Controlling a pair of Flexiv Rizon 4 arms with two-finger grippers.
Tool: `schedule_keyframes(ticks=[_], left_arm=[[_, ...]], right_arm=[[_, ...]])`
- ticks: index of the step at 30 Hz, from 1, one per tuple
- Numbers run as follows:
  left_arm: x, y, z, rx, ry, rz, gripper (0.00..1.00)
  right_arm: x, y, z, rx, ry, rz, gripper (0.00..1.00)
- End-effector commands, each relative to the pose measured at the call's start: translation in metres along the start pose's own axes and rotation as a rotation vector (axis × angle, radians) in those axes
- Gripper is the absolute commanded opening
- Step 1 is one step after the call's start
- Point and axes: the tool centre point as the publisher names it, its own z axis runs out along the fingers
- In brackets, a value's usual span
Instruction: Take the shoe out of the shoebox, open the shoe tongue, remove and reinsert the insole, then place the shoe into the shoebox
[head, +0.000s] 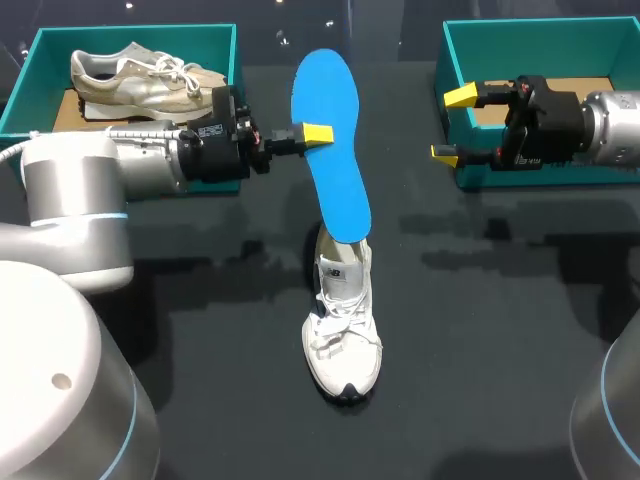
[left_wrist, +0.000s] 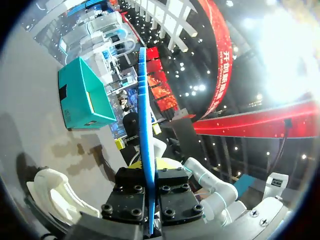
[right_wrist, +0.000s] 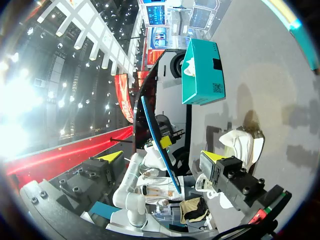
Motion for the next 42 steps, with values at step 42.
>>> schedule_keyframes(ticks=[42], left_arm=[[-0.057,0.013,0.010,0.002,-0.134,-0.302,0.00]], right_arm=[[0.075,-0.003,0.015,0.019,-0.823,-0.101,1.00]])
